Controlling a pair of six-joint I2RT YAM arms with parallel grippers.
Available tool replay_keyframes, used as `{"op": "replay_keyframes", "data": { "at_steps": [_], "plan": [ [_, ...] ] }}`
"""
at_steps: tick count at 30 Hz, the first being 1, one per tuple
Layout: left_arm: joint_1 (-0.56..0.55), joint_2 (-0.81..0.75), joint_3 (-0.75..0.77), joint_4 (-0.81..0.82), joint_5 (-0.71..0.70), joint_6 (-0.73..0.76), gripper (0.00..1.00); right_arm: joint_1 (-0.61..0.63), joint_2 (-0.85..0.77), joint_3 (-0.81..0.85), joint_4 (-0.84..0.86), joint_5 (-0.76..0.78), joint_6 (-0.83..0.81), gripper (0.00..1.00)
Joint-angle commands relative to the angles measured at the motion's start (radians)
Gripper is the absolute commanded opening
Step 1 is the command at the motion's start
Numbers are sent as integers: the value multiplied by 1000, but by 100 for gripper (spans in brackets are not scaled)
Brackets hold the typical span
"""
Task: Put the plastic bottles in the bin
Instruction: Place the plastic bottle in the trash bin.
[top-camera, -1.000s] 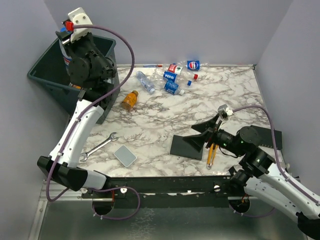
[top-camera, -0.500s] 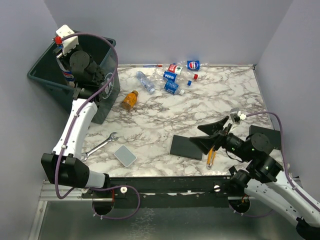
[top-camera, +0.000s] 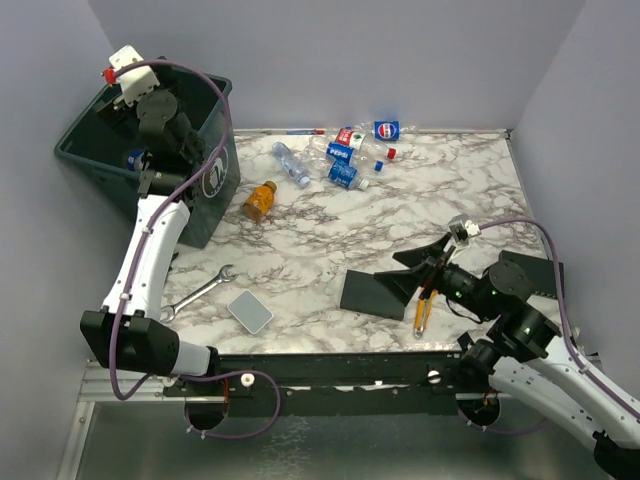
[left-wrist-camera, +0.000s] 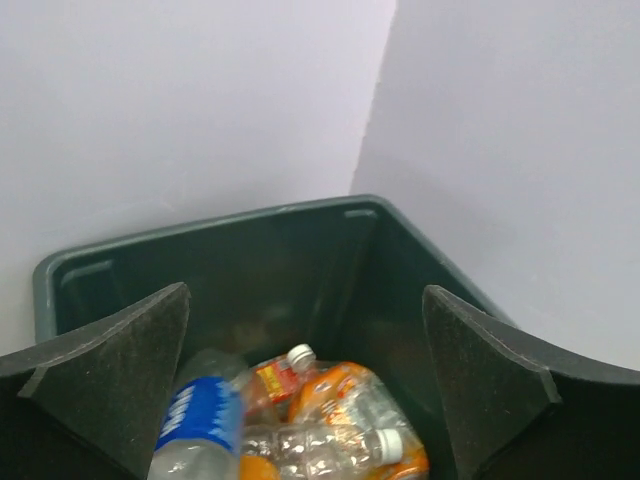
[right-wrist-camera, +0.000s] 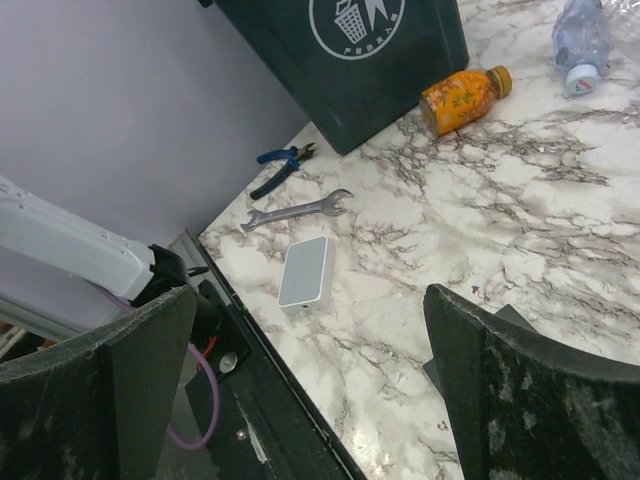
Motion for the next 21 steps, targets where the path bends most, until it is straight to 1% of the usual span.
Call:
{"op": "replay_keyframes", "data": {
  "at_steps": [1,3,6,7,10,13,16,18,19,21],
  "plan": [
    [-3,-15,111,-39,147,-12,99,2,18,26,-22,27,-18,100],
    [-17,-4,150,-51,237,10,99,3,30,21,-12,20,-11,100],
    [-50,29,220,-118,398,77,99,2,52,17,-1,4,-4,100],
    [-59,44,246,-152,450,89,99,2,58,19,2,1,-5,100],
    [-63,115,343,-331,573,73,99,3,67,23,1,-4,-8,100],
    [-63,163,389,-429,610,42,98,2,68,30,-7,0,-12,100],
    [-64,174,383,-466,622,20,96,2,66,30,-19,11,-13,100],
    [-63,169,371,-480,665,-31,95,2,67,25,-19,17,-10,100],
    [-71,164,362,-484,678,-34,94,3,69,23,-16,21,-8,100],
    [-101,159,349,-503,656,-10,93,3,78,17,-4,22,-4,100]
  ]
}}
